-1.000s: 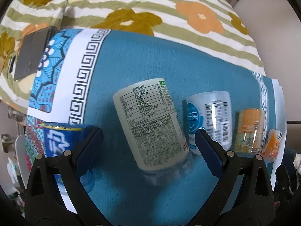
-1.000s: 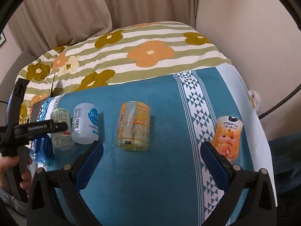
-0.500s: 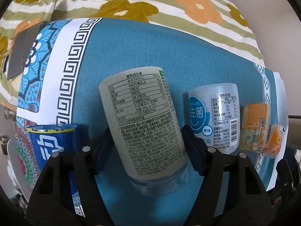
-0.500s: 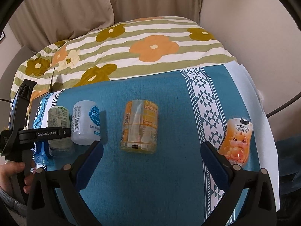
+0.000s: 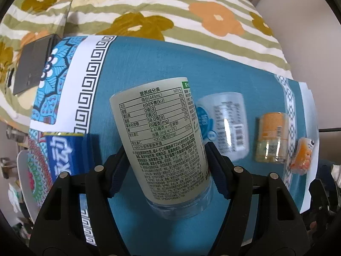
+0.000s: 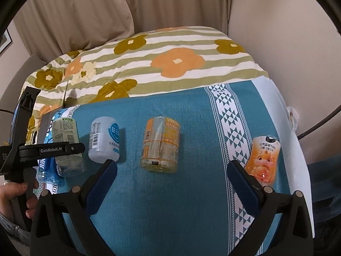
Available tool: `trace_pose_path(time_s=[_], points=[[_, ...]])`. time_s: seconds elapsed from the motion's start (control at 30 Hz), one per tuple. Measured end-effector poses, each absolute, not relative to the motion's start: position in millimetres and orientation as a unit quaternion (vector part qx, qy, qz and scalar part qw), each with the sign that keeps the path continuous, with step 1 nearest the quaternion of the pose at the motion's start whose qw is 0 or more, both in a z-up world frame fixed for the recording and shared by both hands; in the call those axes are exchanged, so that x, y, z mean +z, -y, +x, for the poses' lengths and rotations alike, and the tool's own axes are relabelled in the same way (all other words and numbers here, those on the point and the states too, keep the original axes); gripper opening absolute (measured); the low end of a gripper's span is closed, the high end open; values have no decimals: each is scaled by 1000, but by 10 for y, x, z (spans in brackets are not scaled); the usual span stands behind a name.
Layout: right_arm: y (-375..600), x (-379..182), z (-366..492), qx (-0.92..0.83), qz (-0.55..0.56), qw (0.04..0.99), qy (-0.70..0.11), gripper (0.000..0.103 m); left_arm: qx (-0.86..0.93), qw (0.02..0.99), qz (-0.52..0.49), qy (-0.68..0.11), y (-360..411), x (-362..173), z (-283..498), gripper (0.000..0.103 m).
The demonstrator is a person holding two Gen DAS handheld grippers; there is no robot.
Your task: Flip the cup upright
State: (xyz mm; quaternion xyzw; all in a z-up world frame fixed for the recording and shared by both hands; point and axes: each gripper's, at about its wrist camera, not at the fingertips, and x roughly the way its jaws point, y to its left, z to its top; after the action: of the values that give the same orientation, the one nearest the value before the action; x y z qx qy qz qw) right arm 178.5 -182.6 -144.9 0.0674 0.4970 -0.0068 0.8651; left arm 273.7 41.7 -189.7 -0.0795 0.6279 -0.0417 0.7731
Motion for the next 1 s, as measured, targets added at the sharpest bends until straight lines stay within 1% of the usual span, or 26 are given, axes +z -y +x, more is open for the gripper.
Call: trace_pose_path(time_s=[0.2,0.5,0.7,1.0], points=[[1941,-1299,1588,4,71,877,-475,103,-44,785,-77,-613,-281,-1640,2456,73],[2171,-1201,1156,23,72,885,-459,103,-68,791,-64,-605,154,-1483,1903,73],[2367,-1242,861,39,62,883,-463,103,-93,783,-42,-613,537,-1582,1550,74],[2571,-1510,600,51,65,874,-479,103,-107,758,-3,-644,850,-2002,1353,74]])
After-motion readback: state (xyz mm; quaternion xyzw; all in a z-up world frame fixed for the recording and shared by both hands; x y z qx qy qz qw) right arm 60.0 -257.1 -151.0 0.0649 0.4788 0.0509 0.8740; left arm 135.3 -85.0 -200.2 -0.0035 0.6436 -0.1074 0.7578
